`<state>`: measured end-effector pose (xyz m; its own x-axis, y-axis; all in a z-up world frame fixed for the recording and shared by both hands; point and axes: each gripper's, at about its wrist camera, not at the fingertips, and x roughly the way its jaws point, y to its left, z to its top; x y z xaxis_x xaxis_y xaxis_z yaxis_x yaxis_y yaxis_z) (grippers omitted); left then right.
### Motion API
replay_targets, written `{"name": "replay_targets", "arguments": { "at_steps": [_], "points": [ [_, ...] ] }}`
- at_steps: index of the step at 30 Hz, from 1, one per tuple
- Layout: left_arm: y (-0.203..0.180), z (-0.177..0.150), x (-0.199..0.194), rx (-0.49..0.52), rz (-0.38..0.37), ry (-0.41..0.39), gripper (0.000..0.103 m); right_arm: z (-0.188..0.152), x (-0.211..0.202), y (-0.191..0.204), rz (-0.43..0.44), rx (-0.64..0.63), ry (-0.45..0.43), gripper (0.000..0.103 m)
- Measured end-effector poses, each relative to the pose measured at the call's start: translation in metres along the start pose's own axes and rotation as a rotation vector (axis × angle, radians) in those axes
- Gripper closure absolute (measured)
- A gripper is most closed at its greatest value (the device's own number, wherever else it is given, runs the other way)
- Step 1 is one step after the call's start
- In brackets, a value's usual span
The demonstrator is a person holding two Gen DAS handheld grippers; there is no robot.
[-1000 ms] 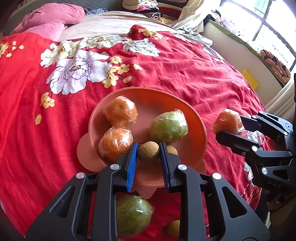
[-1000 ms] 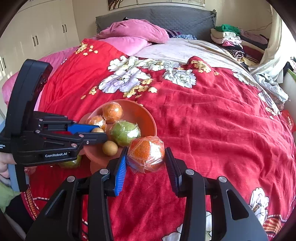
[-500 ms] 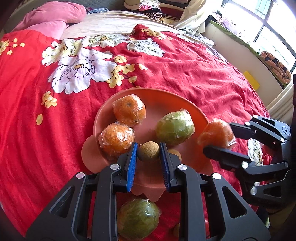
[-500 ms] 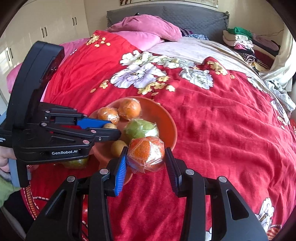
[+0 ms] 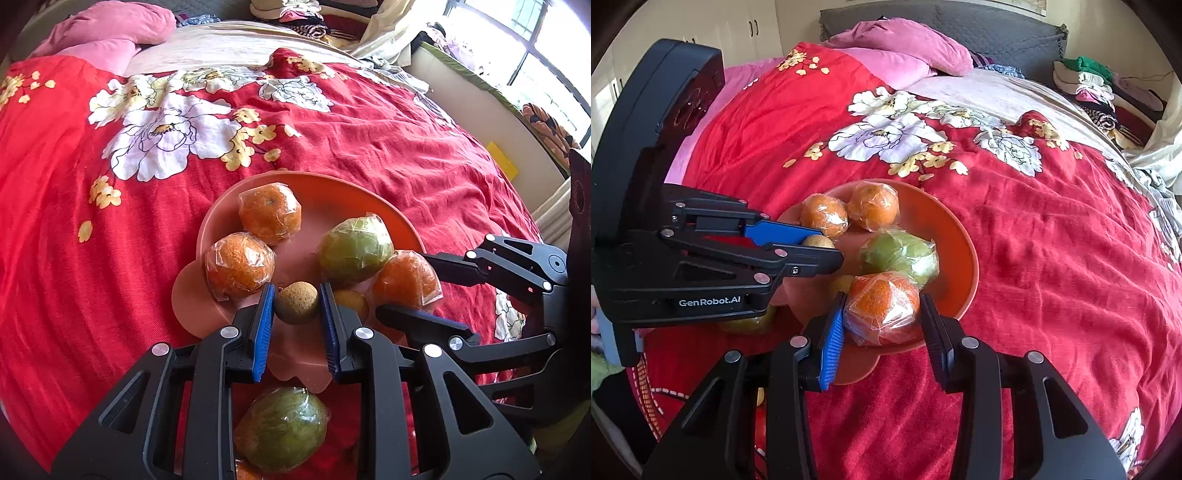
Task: Organize fruits
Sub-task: 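Lower into the plate and open both grippers to release kiwi and orange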
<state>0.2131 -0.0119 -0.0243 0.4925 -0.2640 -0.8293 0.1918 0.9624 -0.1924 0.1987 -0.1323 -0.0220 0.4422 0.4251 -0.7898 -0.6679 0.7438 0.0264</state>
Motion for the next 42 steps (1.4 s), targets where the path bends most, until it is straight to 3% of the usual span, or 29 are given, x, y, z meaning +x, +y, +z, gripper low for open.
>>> {"name": "replay_targets", "arguments": {
  "at_steps": [27, 42],
  "points": [
    [-0.0007, 0.0006, -0.0005, 0.0, 0.0, 0.001, 0.086, 0.0006, 0.0023, -0.0047, -0.028, 0.004, -0.001, 0.064],
    [-0.0004, -0.0008, -0.0001, -0.001, 0.002, 0.003, 0.086, -0.0001, -0.0067, -0.0047, -0.033, 0.007, -0.02, 0.055]
  ]
}}
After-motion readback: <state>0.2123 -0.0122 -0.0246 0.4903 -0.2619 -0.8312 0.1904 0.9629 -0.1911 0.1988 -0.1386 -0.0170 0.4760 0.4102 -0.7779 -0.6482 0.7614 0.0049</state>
